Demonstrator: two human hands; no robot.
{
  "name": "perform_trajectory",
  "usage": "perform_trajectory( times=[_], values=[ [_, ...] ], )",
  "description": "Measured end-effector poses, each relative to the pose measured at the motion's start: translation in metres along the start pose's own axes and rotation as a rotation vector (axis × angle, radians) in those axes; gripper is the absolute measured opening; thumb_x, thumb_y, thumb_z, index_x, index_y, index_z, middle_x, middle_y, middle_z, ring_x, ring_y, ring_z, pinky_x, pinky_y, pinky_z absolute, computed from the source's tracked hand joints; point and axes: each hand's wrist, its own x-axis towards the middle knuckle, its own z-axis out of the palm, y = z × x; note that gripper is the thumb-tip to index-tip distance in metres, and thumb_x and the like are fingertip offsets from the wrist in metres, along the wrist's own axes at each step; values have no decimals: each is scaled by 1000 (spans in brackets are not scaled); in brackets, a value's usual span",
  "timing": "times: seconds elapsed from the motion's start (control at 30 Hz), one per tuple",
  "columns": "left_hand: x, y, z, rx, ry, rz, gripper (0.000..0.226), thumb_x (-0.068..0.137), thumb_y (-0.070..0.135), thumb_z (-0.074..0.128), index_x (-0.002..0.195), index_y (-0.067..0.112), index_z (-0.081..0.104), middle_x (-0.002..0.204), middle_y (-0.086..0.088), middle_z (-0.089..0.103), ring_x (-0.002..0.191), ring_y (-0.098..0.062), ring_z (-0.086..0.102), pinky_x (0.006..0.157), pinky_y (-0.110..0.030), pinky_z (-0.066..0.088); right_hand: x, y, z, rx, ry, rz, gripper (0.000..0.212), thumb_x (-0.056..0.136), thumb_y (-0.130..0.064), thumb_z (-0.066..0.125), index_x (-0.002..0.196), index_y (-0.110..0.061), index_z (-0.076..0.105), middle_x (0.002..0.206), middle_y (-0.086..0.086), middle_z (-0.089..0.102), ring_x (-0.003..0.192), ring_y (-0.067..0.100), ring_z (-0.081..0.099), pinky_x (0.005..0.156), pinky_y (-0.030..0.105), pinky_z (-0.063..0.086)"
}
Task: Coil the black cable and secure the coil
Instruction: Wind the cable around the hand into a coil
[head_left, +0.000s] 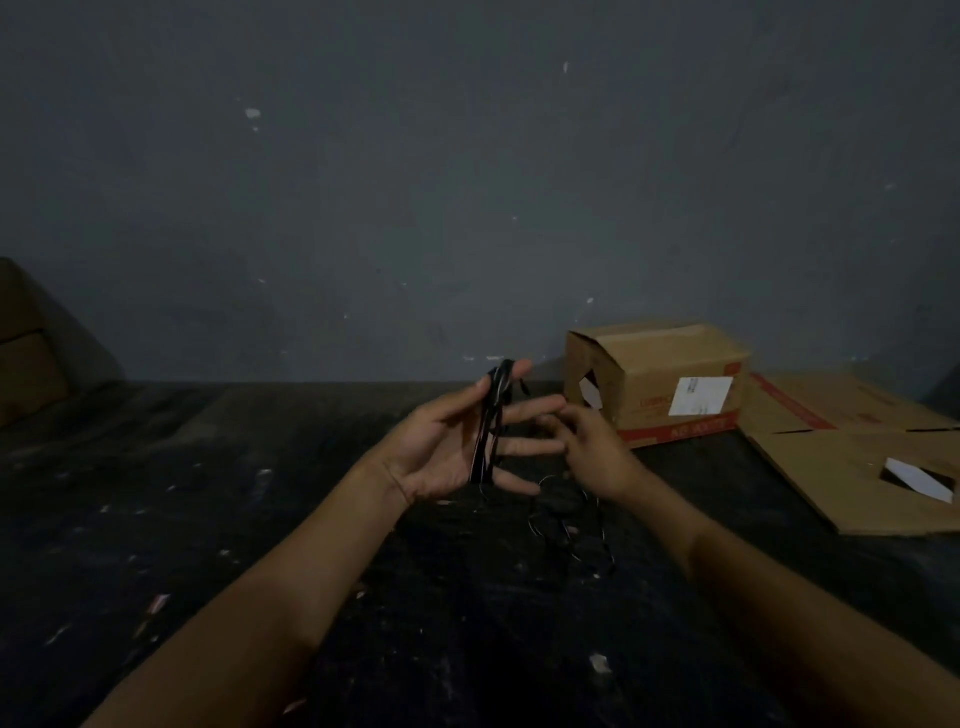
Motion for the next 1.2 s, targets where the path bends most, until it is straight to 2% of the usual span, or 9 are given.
perform_trajectory(
  times=[0.07,0.2,0.27,0.43,0.6,0.73,0.87,1.03,1.2],
  values=[
    [2,4,2,-16,12,30,47,93,37,48,139,32,51,153,-15,39,137,-48,35,97,-71,32,-9,7,19,25,-13,33,30,100,-8,38,117,-23,58,112,-4,65,82,7,67,63,25,54],
    [5,9,1,-39,66,77,45,91,38,49,135,32,56,150,-15,43,134,-49,39,95,-73,32,-27,8,54,93,-74,66,29,102,-22,36,107,-40,59,61,-27,61,49,-6,50,48,15,40],
    [5,10,-2,-42,84,95,45,92,39,48,135,33,55,150,-15,43,134,-49,40,94,-73,32,-34,6,68,104,-104,79,27,102,-30,36,104,-26,63,54,-21,55,49,-4,47,49,16,39],
    [5,12,-14,-17,179,124,44,93,40,45,137,35,52,148,-16,46,132,-48,43,95,-73,34,-46,-8,82,42,-202,56,31,103,-30,36,109,-17,63,63,-20,54,58,-12,50,59,11,35],
    [5,6,-28,-11,315,149,41,94,40,43,132,36,56,145,-13,50,128,-46,48,94,-73,36,-52,-30,81,-66,-261,-12,33,102,-32,37,113,-14,62,65,-41,56,65,-22,52,60,2,38],
    [5,-1,-35,25,352,144,40,94,42,43,130,39,59,147,-11,48,131,-45,46,96,-72,39,-52,-50,66,-167,-274,-45,32,99,-38,42,108,-16,63,94,-2,71,83,8,65,74,30,53],
    [9,-2,-40,17,429,184,36,94,44,45,125,42,63,149,-8,45,133,-45,42,93,-69,43,-51,-61,53,-300,-284,-81,30,98,-35,46,99,-13,67,88,7,71,75,16,65,68,38,52],
    [8,-9,-42,50,500,144,37,88,47,52,123,42,64,151,-7,39,137,-42,37,98,-59,45,-43,-77,33,-334,-263,-97,22,97,-33,51,92,-19,68,65,-9,58,50,0,51,51,21,37],
    [5,-23,-41,54,498,113,44,91,39,53,134,30,58,131,-10,61,103,-27,69,85,-49,56,-21,-97,-1,-392,-194,-158,16,93,-32,57,95,-23,70,75,-9,68,62,-1,60,55,23,45]
  ],
)
